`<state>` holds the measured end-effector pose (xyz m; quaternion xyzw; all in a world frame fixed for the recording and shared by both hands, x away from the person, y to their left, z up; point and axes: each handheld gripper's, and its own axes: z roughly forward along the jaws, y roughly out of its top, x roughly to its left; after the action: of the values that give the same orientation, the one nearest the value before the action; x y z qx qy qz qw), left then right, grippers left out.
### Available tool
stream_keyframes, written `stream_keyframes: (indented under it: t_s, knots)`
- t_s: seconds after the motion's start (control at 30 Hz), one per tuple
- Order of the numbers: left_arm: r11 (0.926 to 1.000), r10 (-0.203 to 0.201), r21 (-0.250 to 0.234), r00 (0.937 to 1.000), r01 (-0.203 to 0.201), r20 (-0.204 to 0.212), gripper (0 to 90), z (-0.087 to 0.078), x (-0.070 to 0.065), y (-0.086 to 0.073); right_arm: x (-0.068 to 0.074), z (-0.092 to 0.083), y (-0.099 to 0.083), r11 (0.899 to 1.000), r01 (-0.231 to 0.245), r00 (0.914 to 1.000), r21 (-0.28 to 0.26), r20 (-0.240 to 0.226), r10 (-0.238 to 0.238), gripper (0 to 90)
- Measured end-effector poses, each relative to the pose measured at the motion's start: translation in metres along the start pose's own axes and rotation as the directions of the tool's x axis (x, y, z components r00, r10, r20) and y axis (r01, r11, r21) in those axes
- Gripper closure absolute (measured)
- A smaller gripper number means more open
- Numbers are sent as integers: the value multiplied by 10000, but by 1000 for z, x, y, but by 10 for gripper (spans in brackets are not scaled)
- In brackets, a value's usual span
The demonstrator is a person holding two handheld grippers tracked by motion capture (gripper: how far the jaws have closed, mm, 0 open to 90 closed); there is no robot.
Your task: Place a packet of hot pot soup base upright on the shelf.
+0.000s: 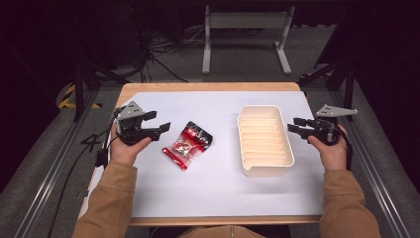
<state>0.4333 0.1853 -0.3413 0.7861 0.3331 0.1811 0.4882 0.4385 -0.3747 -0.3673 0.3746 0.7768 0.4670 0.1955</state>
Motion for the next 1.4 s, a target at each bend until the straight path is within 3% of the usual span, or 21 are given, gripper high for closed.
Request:
stream_keyframes:
  t_s: [0.1,0.27,0.47,1.07,1.2,1.4]
  knots:
    - [10000,-56,-50,9997,58,245,296,6,0,7,1,-2,0,9998,13,9999,-206,-144,-16,561]
    - [9993,371,27,9986,-372,369,281,15,-6,18,2,-1,0,9998,17,9994,-221,-338,-25,547]
    - [9982,571,156,9971,-580,507,271,26,-9,26,2,-2,0,9995,-107,9988,-283,-480,93,538]
    - [9994,142,286,9953,-170,961,262,62,-2,38,2,-3,0,9991,-250,9979,-330,-614,229,524]
    - [9976,236,633,9958,-293,888,267,76,0,35,3,-1,0,9994,-198,9978,-287,-643,179,518]
    - [9951,47,978,9960,-134,888,293,92,8,25,2,-4,-1,9989,-273,9973,-368,-698,247,511]
